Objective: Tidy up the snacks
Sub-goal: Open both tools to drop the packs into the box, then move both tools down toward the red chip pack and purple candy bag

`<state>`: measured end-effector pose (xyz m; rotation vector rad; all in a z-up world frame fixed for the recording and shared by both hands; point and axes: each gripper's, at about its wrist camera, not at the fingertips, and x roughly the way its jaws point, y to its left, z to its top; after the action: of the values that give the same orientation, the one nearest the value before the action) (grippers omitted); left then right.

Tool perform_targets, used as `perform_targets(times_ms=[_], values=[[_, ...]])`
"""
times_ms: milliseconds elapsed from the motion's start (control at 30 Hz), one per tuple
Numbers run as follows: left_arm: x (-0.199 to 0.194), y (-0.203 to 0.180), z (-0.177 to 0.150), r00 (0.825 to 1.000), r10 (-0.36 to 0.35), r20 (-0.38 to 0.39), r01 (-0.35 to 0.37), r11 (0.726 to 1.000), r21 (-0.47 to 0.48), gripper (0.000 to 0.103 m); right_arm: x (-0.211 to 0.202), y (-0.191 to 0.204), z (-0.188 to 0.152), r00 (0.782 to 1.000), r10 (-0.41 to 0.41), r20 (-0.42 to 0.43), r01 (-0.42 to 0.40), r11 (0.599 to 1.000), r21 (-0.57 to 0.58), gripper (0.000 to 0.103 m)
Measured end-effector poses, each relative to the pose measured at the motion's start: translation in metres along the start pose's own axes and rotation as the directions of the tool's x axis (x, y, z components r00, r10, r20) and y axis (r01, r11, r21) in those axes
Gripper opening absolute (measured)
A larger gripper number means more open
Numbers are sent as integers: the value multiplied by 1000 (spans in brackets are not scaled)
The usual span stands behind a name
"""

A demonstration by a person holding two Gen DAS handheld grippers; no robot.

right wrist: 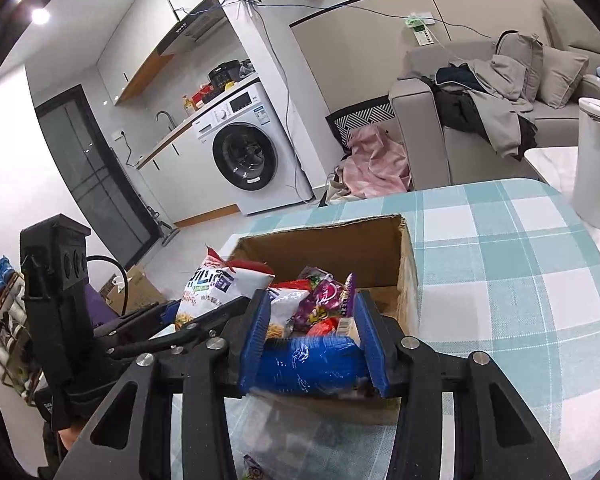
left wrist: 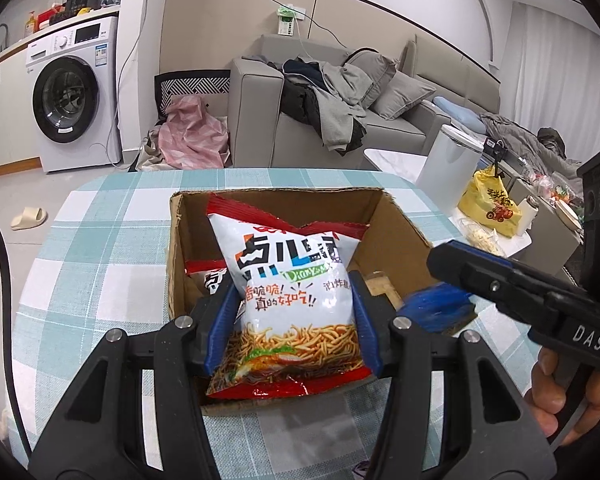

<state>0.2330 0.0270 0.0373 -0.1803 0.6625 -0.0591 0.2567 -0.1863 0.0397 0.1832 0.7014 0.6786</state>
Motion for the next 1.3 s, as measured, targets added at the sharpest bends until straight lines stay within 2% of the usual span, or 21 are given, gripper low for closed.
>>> perform_targets(times_ms=[300,367,433,467,500,567,667,733,833,1067,1300], values=[[2,0,-1,1000,8,5,-8,1000,17,50,2,-3,0,999,-39,-11,39,999,-22,45],[-2,-3,0,1000,10,6,-10,1000,30,56,-1,-2,-2,999,-45,-5,45,999,-30,50],[-8,-5,0,999,25,20,-26,999,41,72,-4,-3,-3,998,-55,1,55,998,-33,52],[-13,-5,0,999,29,31,-31,999,42,77,-5,-3,-4,998,-55,-3,55,998,-35,54],[-16,-5,0,999,31,39,-32,999,40,85,-6,-5,-5,998,-57,-7,56,998,-38,57],[-25,-4,-2,999,26,42,-27,999,32,86,-10,-6,-7,998,-67,-6,67,997,-45,78],[-34,-1,-7,999,24,23,-25,999,26,91,-17,-10,-14,998,-59,5,59,997,-43,93],[-41,2,-11,999,39,28,-40,999,23,100,-18,-11,-17,998,-62,-9,61,997,-49,100],[-54,5,-18,997,51,63,-53,998,27,102,-23,-8,-25,996,-82,-15,81,992,-96,103],[-80,4,-45,996,67,51,-70,995,70,102,-32,-15,-42,992,-114,-46,109,989,-97,103],[-111,18,-72,996,65,64,-67,997,27,102,-40,-8,-63,990,-124,-70,113,983,-141,103]])
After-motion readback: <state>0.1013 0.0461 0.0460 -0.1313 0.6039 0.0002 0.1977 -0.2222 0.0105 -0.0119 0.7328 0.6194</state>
